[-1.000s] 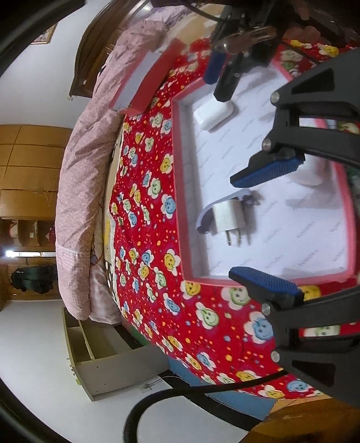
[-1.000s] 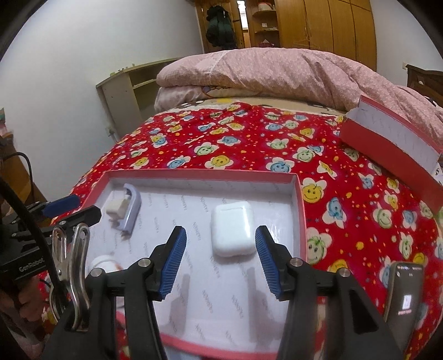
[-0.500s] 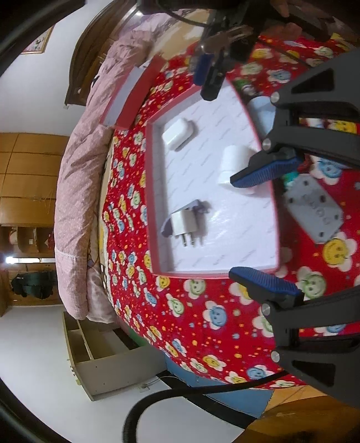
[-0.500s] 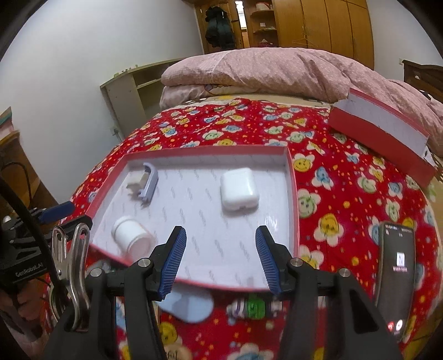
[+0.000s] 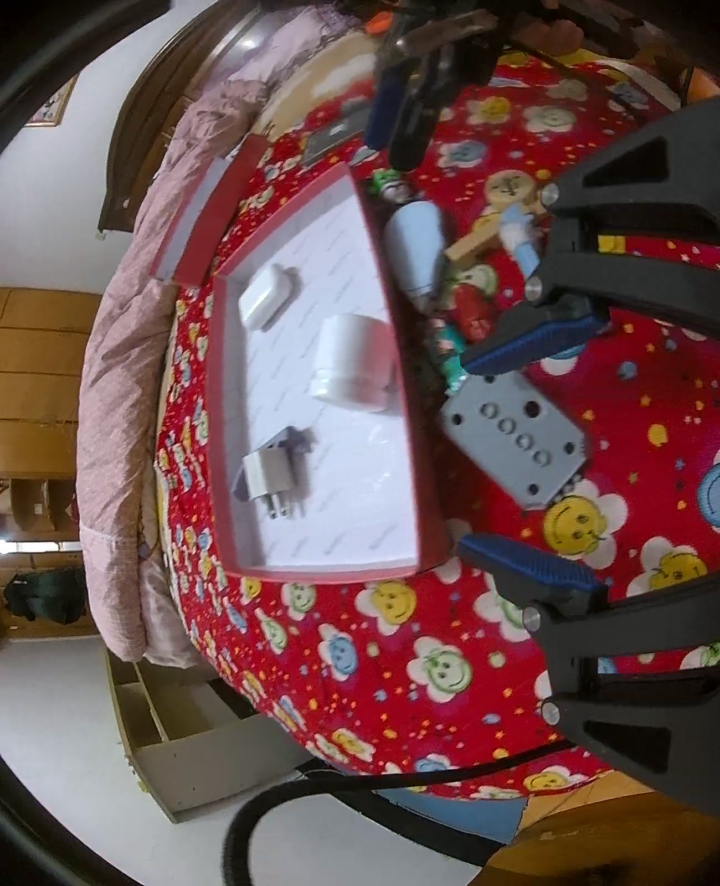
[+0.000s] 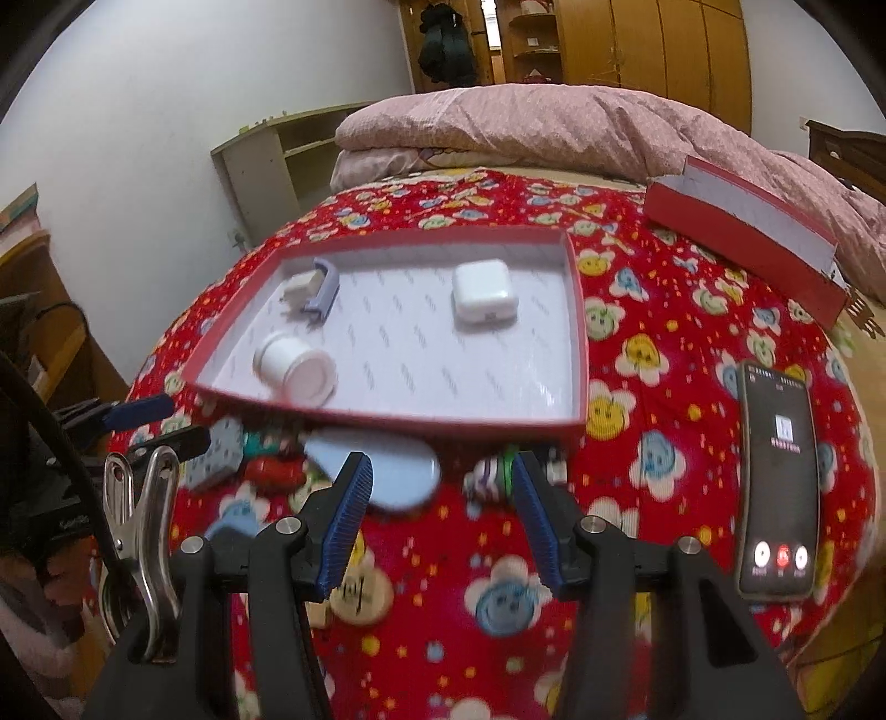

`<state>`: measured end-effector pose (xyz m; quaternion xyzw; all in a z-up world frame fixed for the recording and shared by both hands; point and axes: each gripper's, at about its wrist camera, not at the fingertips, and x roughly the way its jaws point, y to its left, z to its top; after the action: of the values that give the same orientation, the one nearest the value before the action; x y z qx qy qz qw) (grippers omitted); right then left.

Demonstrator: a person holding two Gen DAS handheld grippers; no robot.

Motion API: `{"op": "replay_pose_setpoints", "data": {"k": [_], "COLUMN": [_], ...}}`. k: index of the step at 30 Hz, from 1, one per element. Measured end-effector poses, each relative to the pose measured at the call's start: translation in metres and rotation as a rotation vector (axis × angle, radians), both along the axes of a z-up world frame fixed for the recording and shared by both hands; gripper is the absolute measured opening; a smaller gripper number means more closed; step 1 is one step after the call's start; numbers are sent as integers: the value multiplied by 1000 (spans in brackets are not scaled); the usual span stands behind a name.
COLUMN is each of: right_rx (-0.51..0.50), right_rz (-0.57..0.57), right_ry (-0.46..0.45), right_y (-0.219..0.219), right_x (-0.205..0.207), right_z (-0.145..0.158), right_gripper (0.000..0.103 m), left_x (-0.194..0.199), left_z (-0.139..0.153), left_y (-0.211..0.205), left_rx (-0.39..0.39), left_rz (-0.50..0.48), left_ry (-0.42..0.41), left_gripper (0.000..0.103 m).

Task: Organize rigid objects
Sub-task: 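Withdraw both grippers from the tray back toward the object pile, then grasp gray perforated plate with left gripper while right gripper grasps green figurine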

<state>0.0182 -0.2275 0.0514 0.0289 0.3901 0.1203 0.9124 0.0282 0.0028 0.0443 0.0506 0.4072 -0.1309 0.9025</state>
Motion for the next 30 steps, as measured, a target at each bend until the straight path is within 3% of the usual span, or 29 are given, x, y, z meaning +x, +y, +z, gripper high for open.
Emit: {"op": "replay_pose_setpoints", "data": {"k": [12,25,26,28,30], "right_rx": [-20,27,27,30,31], "right_rz": [6,-19,-19,-18,-18], "right_ry": [56,67,68,68,66], "right_y": [-4,-10,-10,-10,-9], "right_x": [-25,-27,-26,-27,-27], "right_z": [-29,-41,-41,-41,-41], "right_gripper": [54,59,60,60,60], "left_x": [-4,5,5,3,1], "left_z": [-16,-29,-29,-29,-27], "left_y": [-5,-2,-2,-2,-1], "left_rx": [28,26,26,16,7], "left_rz": [-78,-66,-67,-71,-70], "left_ry": [9,4,2,2,5], "left_gripper": [69,69,68,53,49]}}
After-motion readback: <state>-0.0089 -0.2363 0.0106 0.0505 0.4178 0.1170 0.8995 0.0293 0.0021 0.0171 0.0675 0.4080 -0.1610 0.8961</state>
